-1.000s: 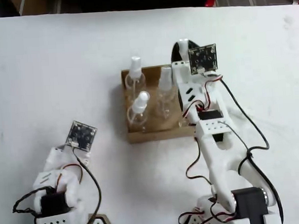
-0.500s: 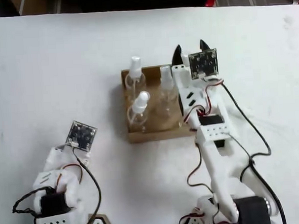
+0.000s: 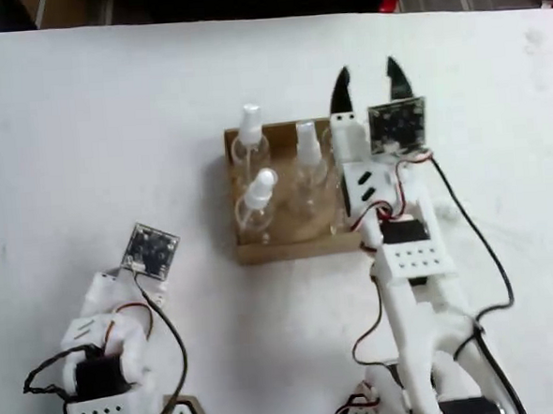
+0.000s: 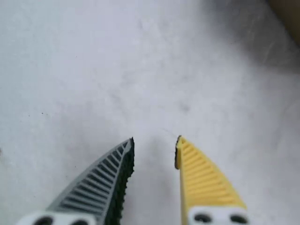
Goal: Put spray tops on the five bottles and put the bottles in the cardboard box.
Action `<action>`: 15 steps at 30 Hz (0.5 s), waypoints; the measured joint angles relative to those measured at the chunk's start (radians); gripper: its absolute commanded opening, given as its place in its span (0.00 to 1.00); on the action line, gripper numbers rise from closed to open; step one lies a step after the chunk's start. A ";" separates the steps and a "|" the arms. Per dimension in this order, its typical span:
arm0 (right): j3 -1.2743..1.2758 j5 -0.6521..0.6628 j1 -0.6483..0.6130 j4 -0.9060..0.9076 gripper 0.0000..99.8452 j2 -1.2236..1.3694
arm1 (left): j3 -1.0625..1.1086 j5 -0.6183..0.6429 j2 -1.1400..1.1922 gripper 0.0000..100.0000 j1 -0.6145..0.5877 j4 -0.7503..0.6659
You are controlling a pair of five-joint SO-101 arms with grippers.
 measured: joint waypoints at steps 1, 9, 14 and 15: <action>0.000 0.000 0.014 0.023 0.19 -0.025 | 0.000 0.000 0.000 0.14 0.000 0.000; 0.000 0.000 0.199 0.331 0.19 -0.207 | 0.000 0.000 0.000 0.14 0.000 0.000; 0.000 0.000 0.422 0.448 0.19 -0.330 | 0.000 0.000 0.000 0.14 0.000 0.000; 0.011 0.000 0.470 0.474 0.19 -0.353 | 0.000 0.000 0.000 0.14 0.000 0.000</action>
